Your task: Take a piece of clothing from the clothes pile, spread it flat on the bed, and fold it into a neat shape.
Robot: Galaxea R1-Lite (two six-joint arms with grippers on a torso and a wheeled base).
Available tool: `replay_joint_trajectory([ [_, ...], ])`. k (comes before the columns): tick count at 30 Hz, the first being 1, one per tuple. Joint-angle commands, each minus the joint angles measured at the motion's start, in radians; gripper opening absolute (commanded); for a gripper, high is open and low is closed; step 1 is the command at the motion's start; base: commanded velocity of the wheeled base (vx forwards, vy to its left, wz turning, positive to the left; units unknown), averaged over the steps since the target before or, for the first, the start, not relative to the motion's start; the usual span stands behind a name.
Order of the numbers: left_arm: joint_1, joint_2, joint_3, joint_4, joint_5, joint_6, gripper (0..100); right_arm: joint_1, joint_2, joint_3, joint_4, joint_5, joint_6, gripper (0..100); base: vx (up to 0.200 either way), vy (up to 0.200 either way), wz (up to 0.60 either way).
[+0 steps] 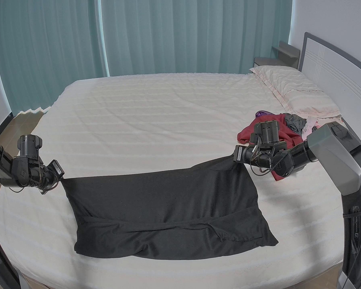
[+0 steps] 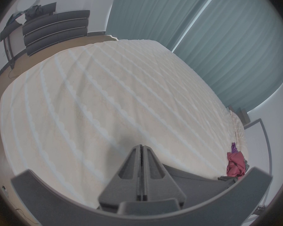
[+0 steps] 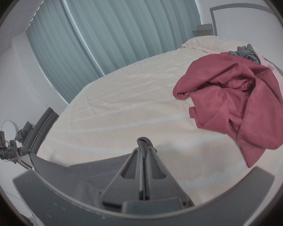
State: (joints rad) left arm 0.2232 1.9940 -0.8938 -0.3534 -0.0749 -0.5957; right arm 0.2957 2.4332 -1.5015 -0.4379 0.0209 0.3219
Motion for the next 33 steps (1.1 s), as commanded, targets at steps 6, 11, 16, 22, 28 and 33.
replay_joint_trajectory([
  [6,0.001,0.017,-0.004,-0.002,-0.003,0.002,0,0.006,-0.011,0.026,-0.004,0.001,-0.006,0,0.000,0.000,0.00],
  [11,-0.002,0.028,0.007,-0.001,-0.003,0.010,0,0.011,-0.028,0.056,-0.004,0.001,-0.007,0,0.000,0.000,0.00],
  [16,-0.001,0.023,0.026,0.002,-0.002,0.047,0,0.014,-0.075,0.133,-0.004,0.004,-0.007,0,0.000,0.000,0.00],
  [22,0.001,0.015,0.064,0.004,0.001,0.080,0,0.014,-0.141,0.290,-0.038,0.007,-0.009,0,0.000,0.000,0.00],
  [28,0.001,0.014,0.096,0.002,0.004,0.122,0,0.037,-0.206,0.445,-0.110,0.031,-0.009,0,0.000,0.000,0.00],
  [33,0.001,0.015,0.131,0.002,0.003,0.129,0,0.051,-0.214,0.517,-0.116,0.031,-0.009,0,0.000,0.000,0.00],
])
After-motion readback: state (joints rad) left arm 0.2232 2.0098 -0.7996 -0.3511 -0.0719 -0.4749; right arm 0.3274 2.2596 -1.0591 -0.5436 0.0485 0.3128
